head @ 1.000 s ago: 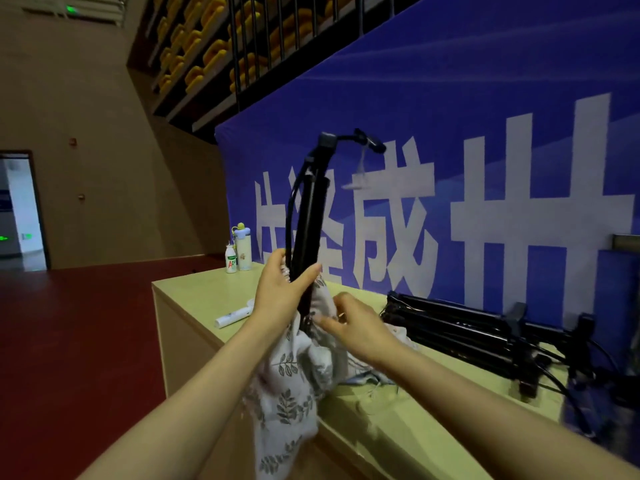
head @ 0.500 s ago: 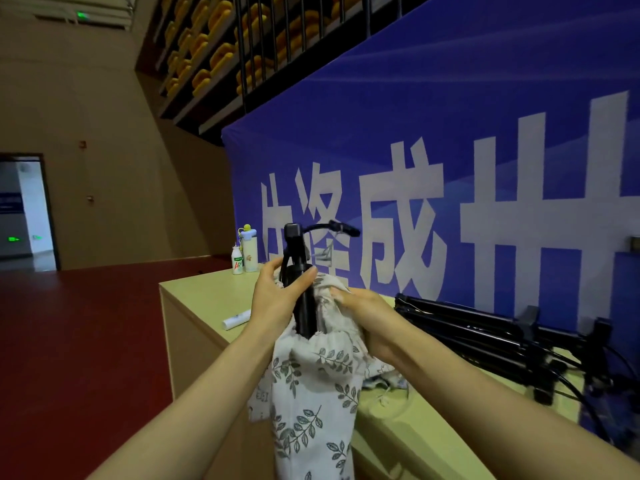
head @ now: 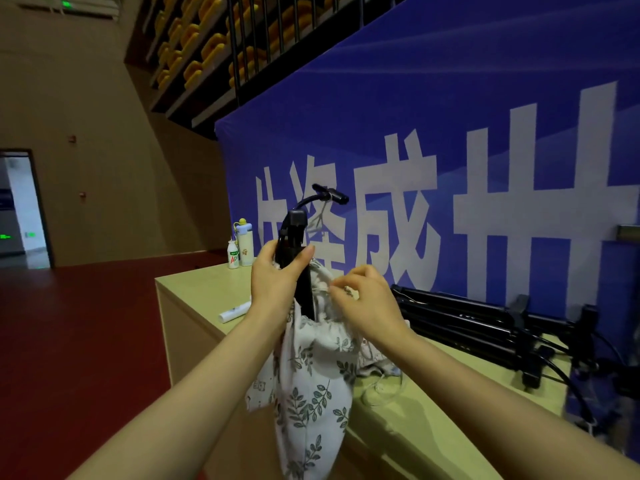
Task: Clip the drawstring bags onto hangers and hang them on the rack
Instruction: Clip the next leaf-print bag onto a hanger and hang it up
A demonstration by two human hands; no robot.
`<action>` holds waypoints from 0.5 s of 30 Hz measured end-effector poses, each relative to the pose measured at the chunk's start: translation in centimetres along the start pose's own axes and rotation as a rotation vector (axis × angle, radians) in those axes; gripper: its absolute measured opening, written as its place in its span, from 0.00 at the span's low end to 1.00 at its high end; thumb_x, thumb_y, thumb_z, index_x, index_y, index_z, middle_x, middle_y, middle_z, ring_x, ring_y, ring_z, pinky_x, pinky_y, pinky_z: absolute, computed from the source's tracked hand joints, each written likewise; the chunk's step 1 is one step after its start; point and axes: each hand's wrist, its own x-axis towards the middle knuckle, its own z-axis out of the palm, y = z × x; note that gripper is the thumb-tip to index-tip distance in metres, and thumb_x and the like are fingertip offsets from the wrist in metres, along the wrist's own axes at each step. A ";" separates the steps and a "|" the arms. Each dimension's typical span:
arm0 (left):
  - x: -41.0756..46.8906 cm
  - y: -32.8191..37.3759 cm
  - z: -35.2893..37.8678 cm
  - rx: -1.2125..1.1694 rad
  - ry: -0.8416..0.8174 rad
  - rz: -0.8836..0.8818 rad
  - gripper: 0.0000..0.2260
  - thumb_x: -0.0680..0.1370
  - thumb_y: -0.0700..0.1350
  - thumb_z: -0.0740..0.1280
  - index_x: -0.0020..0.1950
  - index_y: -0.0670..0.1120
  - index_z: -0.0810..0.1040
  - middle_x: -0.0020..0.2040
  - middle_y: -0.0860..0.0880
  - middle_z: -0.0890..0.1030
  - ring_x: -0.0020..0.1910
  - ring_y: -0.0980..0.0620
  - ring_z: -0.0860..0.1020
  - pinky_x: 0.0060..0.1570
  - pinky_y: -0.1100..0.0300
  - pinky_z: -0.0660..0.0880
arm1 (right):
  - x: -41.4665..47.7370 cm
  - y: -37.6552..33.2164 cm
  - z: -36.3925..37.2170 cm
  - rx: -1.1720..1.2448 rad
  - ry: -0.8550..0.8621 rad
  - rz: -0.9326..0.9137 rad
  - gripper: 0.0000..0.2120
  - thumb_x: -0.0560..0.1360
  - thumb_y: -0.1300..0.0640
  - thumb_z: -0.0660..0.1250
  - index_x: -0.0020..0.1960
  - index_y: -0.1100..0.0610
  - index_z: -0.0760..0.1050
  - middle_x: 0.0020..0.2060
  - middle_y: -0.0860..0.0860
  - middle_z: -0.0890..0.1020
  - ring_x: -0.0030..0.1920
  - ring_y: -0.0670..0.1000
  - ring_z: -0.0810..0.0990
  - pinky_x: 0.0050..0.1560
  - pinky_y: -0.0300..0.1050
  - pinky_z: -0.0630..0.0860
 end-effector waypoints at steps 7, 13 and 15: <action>-0.7 1.8 0.3 0.012 -0.024 0.015 0.14 0.73 0.49 0.72 0.54 0.44 0.77 0.45 0.53 0.78 0.46 0.55 0.76 0.44 0.65 0.72 | -0.2 0.2 -1.6 -0.257 -0.103 0.001 0.09 0.75 0.50 0.67 0.49 0.54 0.82 0.53 0.52 0.78 0.55 0.52 0.76 0.53 0.50 0.76; -1.9 5.4 1.6 0.074 -0.151 0.103 0.12 0.72 0.49 0.71 0.52 0.46 0.77 0.44 0.55 0.78 0.46 0.57 0.77 0.44 0.66 0.72 | -0.6 -2.2 -7.7 0.347 0.074 0.096 0.07 0.77 0.53 0.62 0.46 0.56 0.73 0.39 0.51 0.78 0.39 0.51 0.76 0.39 0.46 0.73; -2.6 7.3 2.9 0.067 -0.214 0.154 0.11 0.73 0.49 0.71 0.53 0.48 0.77 0.44 0.56 0.79 0.45 0.60 0.78 0.42 0.70 0.74 | -0.7 -3.9 -10.0 0.547 0.087 0.094 0.07 0.77 0.55 0.63 0.42 0.56 0.73 0.37 0.53 0.79 0.38 0.51 0.78 0.42 0.49 0.76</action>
